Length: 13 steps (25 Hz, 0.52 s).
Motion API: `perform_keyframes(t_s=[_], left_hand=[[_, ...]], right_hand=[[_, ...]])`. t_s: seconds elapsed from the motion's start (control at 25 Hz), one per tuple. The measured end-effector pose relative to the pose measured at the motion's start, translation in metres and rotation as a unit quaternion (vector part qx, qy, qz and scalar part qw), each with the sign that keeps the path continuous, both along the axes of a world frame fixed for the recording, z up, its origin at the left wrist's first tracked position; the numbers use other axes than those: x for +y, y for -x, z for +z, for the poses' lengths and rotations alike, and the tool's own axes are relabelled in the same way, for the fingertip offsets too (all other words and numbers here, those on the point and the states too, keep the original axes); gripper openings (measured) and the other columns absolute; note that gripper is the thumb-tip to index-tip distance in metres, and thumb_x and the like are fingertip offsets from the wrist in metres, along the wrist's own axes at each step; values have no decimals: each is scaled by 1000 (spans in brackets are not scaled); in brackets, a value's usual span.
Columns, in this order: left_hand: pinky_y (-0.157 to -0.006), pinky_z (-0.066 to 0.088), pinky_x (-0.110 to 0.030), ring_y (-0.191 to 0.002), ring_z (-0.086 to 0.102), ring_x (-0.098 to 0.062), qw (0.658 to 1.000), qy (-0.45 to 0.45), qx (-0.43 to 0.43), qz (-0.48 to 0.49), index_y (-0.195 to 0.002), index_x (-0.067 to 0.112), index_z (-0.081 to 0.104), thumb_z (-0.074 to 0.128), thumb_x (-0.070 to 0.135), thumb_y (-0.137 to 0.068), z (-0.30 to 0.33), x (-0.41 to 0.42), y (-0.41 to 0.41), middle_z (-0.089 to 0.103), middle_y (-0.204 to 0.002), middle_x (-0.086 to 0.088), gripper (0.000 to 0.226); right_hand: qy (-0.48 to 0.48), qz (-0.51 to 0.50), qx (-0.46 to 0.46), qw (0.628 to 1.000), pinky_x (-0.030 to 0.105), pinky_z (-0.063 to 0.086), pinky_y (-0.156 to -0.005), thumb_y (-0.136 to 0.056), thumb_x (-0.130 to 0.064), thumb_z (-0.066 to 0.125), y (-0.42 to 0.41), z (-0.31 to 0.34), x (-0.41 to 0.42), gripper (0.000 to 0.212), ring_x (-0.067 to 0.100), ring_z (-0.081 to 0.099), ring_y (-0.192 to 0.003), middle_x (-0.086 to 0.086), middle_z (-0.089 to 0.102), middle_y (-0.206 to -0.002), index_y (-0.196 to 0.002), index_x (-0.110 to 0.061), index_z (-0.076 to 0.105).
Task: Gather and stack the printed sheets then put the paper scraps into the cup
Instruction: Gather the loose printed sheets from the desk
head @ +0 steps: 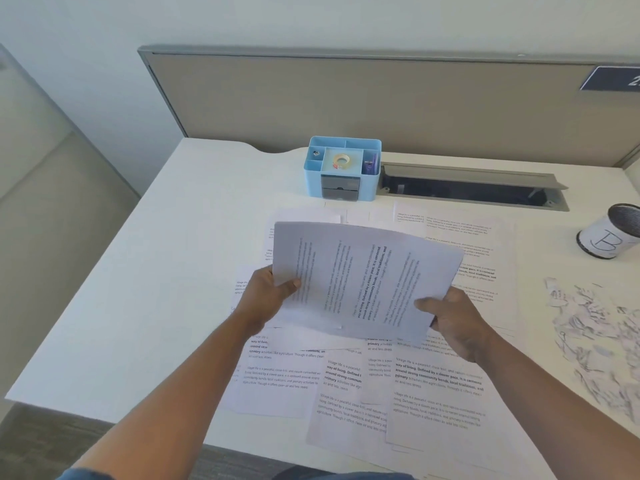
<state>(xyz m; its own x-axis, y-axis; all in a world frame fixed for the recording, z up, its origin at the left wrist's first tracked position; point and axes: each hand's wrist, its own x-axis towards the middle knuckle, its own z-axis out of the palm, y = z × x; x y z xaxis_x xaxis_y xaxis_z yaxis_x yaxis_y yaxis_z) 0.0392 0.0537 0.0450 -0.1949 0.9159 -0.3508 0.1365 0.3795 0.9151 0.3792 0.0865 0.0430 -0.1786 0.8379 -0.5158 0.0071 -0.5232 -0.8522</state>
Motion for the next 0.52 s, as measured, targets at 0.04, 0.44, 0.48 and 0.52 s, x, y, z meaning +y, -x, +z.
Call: perform_keyframes(t_s=[0.04,0.44,0.48,0.52], left_hand=[[-88,54,-24,-95,74,-3,1000,-12,21,-16,-105,25,74,72,4,-94,8,4,3,79,-99,15,24],[-84,55,-33,-88,74,-20,966,-16,198,-168,-96,23,77,72,7,-92,71,40,15,80,-96,1,17],[-86,56,-37,-91,74,-25,961,-11,211,-180,-99,20,77,73,9,-92,73,43,14,80,-96,-2,13],[-87,57,-39,-94,74,-29,956,-6,223,-190,-100,17,77,73,10,-92,74,45,12,80,-96,-4,12]], right_hand=[[-6,-21,18,1000,45,55,-93,-95,4,62,0,5,4,31,29,69,-113,6,75,-120,-123,-9,67],[-115,197,-169,959,33,59,-82,-95,-15,72,0,64,26,18,16,77,-92,-7,79,-102,-111,-23,76],[-105,225,-180,952,35,60,-81,-98,-18,69,5,65,24,15,15,77,-89,-8,80,-100,-109,-25,76],[-99,242,-186,947,35,60,-81,-100,-20,66,10,64,23,14,15,77,-88,-8,80,-99,-108,-26,76]])
